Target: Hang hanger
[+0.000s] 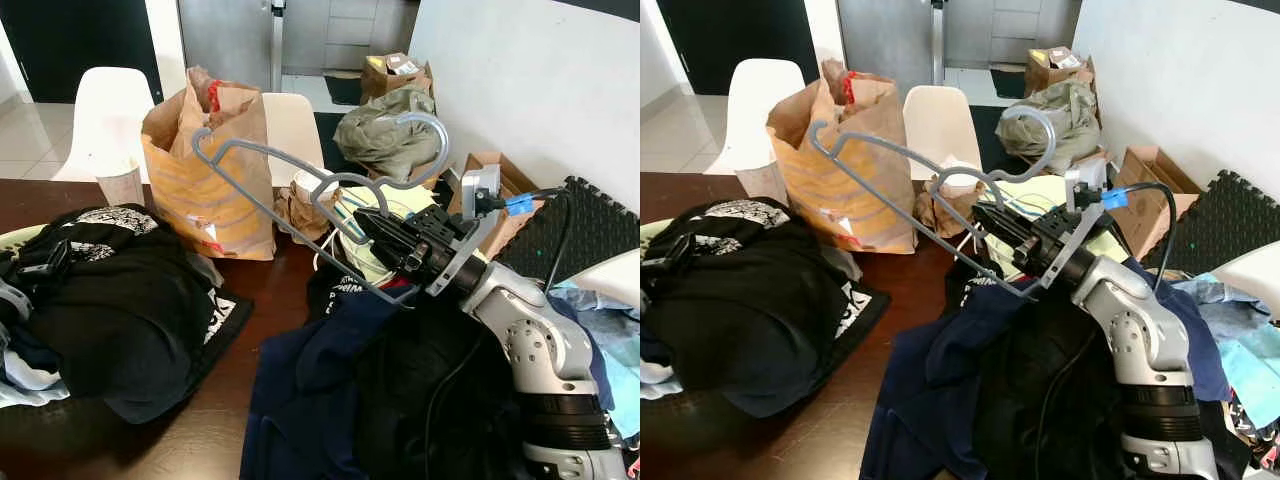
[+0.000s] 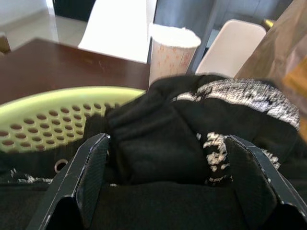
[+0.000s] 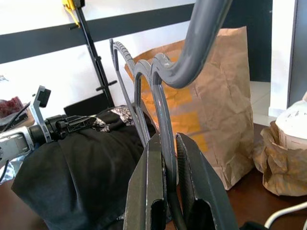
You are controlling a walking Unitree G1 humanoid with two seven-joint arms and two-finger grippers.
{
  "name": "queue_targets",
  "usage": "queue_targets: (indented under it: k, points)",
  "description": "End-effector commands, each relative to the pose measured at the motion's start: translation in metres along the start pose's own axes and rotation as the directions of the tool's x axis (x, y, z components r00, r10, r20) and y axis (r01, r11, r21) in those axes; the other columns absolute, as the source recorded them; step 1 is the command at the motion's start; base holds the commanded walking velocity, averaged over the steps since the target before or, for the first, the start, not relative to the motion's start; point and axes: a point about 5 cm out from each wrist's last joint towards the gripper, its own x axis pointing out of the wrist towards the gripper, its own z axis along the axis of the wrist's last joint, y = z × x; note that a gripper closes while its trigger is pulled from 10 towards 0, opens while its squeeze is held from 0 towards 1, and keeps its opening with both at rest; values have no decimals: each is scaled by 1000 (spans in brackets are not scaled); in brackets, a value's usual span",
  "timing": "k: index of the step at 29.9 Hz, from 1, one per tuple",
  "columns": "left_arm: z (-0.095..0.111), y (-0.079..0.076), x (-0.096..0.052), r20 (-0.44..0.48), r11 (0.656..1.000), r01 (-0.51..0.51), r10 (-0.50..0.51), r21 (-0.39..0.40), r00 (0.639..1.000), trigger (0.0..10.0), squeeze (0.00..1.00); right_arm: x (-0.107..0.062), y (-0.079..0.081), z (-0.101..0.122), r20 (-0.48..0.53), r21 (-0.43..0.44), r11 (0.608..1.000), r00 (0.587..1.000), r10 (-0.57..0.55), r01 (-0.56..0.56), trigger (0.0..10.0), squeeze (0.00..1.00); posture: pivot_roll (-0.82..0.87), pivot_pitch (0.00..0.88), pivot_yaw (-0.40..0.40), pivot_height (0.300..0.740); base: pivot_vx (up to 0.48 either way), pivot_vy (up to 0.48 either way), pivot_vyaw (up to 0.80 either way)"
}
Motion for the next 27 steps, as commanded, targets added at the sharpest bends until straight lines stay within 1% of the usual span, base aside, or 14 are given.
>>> queue_targets:
  k: [1,3,5,8,9,10,11,12,14,15,22,25,26,27]
  points:
    - [-20,-4,0,-97,1000,6,-8,-13,995,10000,0,-3,1,4,-1,-11,1000,1000,1,-1,10000,0,-49,64,-83,740,0,0,0]
    - [-20,-4,0,-97,1000,6,-8,-13,995,10000,0,-3,1,4,-1,-11,1000,1000,1,-1,10000,0,-49,64,-83,740,0,0,0]
    - [-28,-2,1,-154,997,-24,12,-76,988,10000,0,-3,1,6,-5,-21,1000,1000,0,0,10000,0,-59,59,-88,740,0,0,0]
    - [-28,-2,1,-154,997,-24,12,-76,988,10000,0,-3,1,6,-5,-21,1000,1000,0,0,10000,0,-59,59,-88,740,0,0,0]
    - [-31,-2,1,-176,995,-25,7,-101,984,10000,0,-3,2,7,-6,-24,1000,1000,-1,1,10000,0,-59,59,-88,740,0,0,0]
    - [-33,-4,1,-186,993,-16,-7,-121,983,4235,0,-3,2,7,-7,-26,1000,1000,-2,2,10000,0,-63,56,-87,740,0,0,0]
    - [-33,-4,1,-186,993,-16,-7,-121,983,4235,0,-3,2,7,-7,-26,1000,1000,-2,2,10000,0,-63,56,-87,740,0,0,0]
    - [-33,-6,2,-187,992,-6,-18,-127,982,2000,0,-3,2,7,-7,-27,1000,1000,-3,3,10000,0,-63,56,-88,740,0,0,0]
    - [-33,-7,2,-186,992,0,-24,-128,982,2000,0,-3,2,7,-7,-27,1000,1000,-4,4,10000,0,-62,56,-87,740,0,0,0]
    - [-32,-8,2,-183,992,7,-30,-128,983,0,0,-3,2,7,-7,-27,1000,1000,-6,6,10000,0,-64,55,-87,740,0,0,0]
    - [-29,-9,4,-170,991,10,-33,-130,985,0,0,-2,2,8,-4,-30,1000,1000,-9,9,10000,0,-61,51,-87,740,0,0,0]
    - [-18,-8,6,-129,992,2,-18,-123,992,0,0,0,0,7,2,-29,999,1000,-14,14,10000,0,-53,41,-83,740,0,0,0]
    - [-18,-8,6,-129,992,2,-18,-123,992,0,0,0,0,7,2,-29,999,1000,-14,14,10000,0,-53,41,-83,740,0,0,0]
    - [-9,-8,7,-95,993,0,-11,-119,995,0,0,1,0,7,7,-27,1000,1000,-15,15,10000,0,-48,35,-80,740,0,0,0]
